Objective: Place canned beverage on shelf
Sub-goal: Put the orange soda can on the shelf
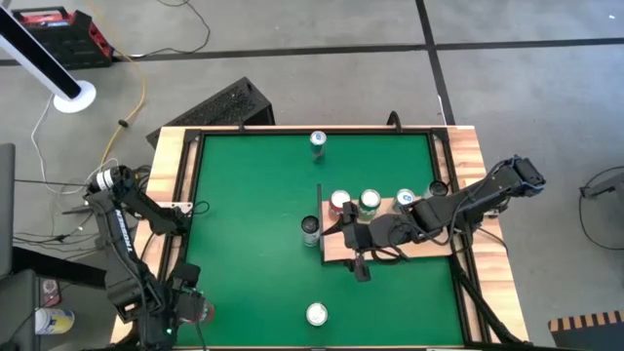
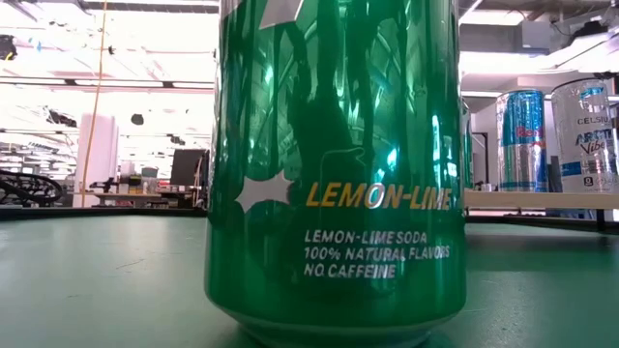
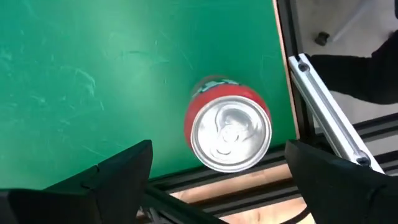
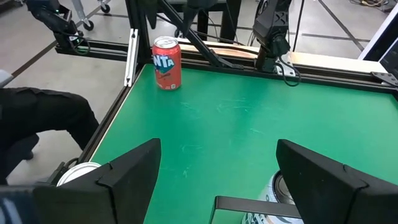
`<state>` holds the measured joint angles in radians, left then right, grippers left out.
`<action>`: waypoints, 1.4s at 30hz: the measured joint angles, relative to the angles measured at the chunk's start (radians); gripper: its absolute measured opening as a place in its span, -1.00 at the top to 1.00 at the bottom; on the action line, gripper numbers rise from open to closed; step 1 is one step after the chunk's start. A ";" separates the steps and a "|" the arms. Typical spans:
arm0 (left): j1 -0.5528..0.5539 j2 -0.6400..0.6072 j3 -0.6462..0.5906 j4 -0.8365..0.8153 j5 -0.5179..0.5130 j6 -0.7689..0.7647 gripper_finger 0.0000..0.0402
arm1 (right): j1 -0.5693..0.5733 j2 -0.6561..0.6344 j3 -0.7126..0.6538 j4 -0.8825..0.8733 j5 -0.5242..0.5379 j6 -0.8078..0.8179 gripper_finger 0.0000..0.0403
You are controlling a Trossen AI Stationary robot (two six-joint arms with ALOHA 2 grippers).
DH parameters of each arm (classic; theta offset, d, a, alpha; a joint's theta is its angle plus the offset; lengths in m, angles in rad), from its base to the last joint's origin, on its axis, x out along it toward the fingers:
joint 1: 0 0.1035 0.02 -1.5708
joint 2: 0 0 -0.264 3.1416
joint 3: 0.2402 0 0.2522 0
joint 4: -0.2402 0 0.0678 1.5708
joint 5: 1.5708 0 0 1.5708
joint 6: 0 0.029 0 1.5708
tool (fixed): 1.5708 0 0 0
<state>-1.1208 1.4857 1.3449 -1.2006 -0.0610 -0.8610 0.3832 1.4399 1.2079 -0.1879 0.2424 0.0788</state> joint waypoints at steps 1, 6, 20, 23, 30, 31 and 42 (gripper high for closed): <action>-0.008 0.000 0.000 0.002 -0.008 -0.006 -0.75 | 0.000 0.000 0.000 0.000 0.000 0.000 -0.71; -0.044 0.000 -0.008 0.013 -0.064 -0.006 -0.75 | 0.000 0.000 0.000 0.001 0.000 0.000 -0.71; -0.057 0.005 -0.115 0.121 -0.056 0.085 -0.75 | -0.013 0.000 0.000 0.002 0.000 0.000 -0.71; -0.057 0.005 -0.154 0.159 -0.028 0.090 -0.75 | -0.020 0.000 0.000 0.002 -0.001 0.001 -0.71; -0.056 0.005 -0.209 0.242 -0.005 0.121 -0.75 | -0.019 0.000 0.000 0.002 -0.007 0.003 -0.71; -0.052 0.005 -0.210 0.243 -0.006 0.129 -0.75 | -0.019 0.000 0.000 0.002 -0.007 0.003 -0.71; -0.013 0.005 -0.210 0.253 -0.041 0.176 -0.73 | -0.002 0.000 0.000 0.001 -0.007 0.027 -0.71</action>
<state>-1.1341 1.4905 1.1351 -0.9479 -0.1017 -0.6846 0.3813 1.4399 1.2079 -0.1871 0.2356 0.1055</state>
